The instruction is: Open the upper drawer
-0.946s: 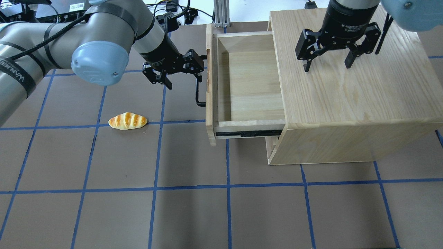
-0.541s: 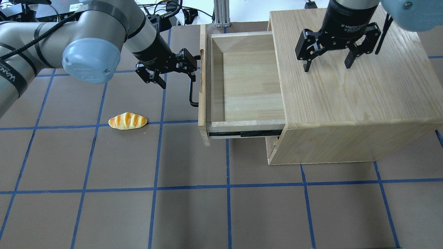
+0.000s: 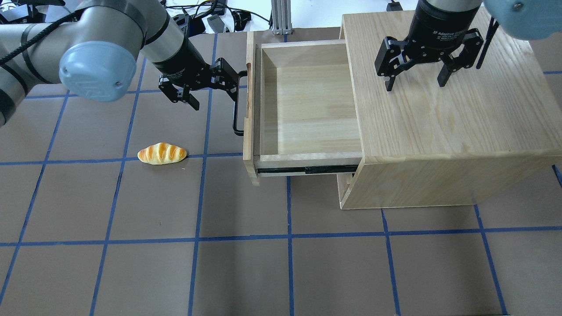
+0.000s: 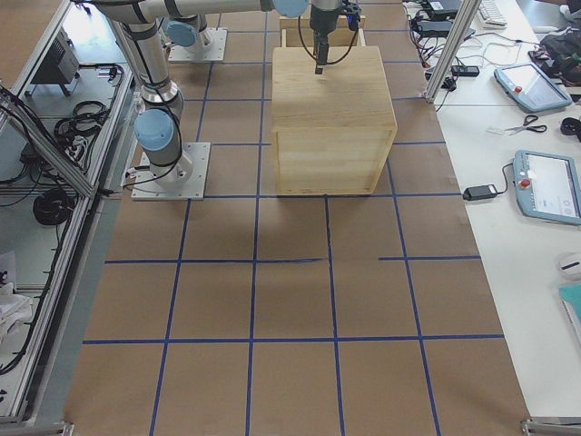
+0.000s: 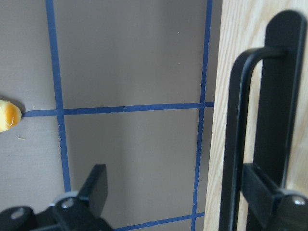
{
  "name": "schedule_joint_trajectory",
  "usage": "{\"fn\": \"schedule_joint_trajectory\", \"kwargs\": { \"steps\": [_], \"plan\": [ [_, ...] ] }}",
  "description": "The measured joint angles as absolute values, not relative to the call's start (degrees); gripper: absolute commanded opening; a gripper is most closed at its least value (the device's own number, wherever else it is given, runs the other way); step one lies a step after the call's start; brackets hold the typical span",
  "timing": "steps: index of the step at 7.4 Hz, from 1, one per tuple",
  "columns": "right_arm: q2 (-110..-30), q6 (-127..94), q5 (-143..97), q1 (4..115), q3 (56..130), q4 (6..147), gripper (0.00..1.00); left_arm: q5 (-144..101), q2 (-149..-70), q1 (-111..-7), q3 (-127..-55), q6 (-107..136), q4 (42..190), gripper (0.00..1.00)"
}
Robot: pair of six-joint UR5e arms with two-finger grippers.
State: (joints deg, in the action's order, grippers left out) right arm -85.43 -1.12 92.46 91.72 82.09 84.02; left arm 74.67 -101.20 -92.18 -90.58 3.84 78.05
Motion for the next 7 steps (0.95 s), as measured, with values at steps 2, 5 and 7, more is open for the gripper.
{"fn": "schedule_joint_trajectory", "kwargs": {
  "steps": [2, 5, 7],
  "plan": [
    [-85.4, -1.1, 92.5, 91.8, 82.1, 84.0, 1.0, 78.0, -98.1, -91.0, -89.8, 1.7, 82.9, 1.0],
    [-85.4, -1.1, 92.5, 91.7, 82.1, 84.0, 1.0, 89.9, -91.4, -90.5, -84.7, -3.8, 94.7, 1.0],
    [-85.4, -1.1, 92.5, 91.7, 82.1, 84.0, 1.0, 90.4, -89.1, -90.5, -82.7, -3.8, 97.9, 1.0]
  ]
}}
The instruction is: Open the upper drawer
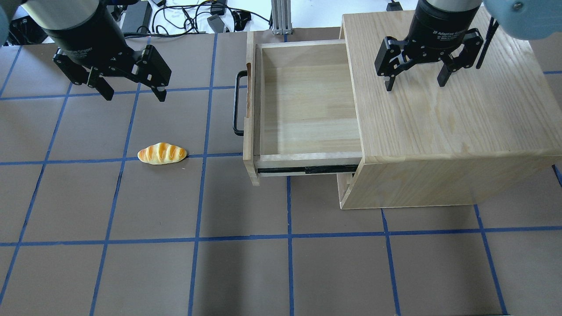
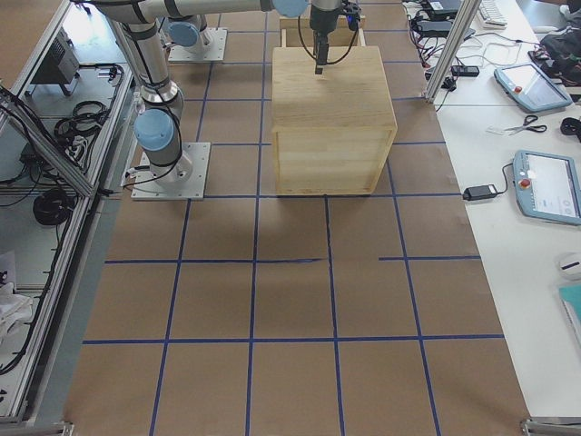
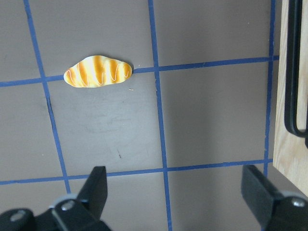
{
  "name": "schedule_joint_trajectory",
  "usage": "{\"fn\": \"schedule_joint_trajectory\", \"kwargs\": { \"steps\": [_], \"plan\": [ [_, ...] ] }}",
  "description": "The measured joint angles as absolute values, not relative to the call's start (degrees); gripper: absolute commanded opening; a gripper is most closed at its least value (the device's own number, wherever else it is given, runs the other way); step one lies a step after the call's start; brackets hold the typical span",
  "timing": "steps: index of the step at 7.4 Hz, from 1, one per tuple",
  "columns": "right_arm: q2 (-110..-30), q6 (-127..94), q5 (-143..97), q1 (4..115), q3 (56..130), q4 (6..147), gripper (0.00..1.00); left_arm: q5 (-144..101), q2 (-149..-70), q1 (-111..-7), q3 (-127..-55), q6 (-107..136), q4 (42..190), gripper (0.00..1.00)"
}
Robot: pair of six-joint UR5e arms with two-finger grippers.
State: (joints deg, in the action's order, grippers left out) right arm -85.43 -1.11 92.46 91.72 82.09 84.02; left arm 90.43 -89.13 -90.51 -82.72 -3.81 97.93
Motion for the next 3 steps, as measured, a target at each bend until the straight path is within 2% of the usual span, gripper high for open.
{"fn": "schedule_joint_trajectory", "kwargs": {
  "steps": [3],
  "plan": [
    [-85.4, -1.1, 92.5, 91.8, 82.1, 84.0, 1.0, 89.4, -88.8, -90.0, -82.3, -3.9, 98.0, 1.0]
  ]
}}
